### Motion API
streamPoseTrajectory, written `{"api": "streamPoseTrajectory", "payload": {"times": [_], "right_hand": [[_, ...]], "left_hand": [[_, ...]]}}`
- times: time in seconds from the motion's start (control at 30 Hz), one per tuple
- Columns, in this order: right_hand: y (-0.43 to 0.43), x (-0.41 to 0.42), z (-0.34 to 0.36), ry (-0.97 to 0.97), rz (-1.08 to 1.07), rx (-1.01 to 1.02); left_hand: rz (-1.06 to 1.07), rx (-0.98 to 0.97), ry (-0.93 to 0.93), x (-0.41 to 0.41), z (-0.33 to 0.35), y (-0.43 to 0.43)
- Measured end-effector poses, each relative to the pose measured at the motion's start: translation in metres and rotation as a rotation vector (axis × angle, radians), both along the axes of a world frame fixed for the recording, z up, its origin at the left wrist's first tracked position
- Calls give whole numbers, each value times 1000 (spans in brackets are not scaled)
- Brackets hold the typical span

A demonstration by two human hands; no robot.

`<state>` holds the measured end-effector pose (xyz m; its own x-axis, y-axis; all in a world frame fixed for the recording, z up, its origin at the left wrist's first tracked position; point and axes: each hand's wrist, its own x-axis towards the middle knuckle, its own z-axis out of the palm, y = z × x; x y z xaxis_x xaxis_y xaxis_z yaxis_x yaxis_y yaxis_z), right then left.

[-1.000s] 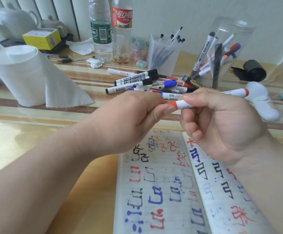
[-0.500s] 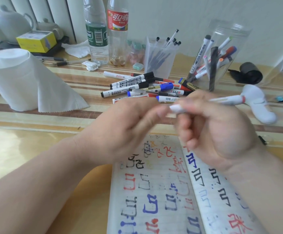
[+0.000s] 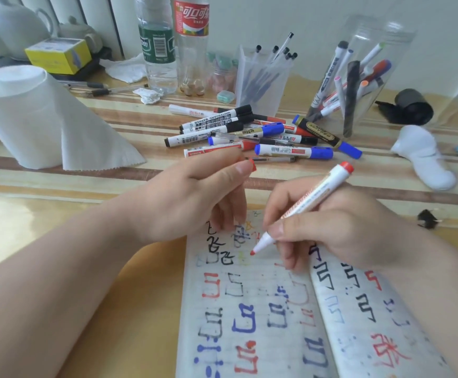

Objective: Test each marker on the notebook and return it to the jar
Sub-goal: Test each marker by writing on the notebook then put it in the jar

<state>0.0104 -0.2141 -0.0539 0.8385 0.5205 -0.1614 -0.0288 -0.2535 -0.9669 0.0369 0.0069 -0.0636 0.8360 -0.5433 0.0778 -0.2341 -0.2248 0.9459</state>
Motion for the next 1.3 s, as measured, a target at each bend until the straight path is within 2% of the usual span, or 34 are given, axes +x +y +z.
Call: {"api": "streamPoseTrajectory", "payload": {"times": [0.13,0.27,0.6,1.3], "right_hand": [[1,0,-2,55,16,-24],[4,-3,-2,-26,15,-38],[10,-7,-2,-177,-62,-178],[12,-7,0,-175,-100,-288]], "left_hand": [[-4,99,23,4,-1,1],[-28,157,9,7,-2,2],[-23,172,2,9,-3,1],[-18,169,30,8,0,3]]}}
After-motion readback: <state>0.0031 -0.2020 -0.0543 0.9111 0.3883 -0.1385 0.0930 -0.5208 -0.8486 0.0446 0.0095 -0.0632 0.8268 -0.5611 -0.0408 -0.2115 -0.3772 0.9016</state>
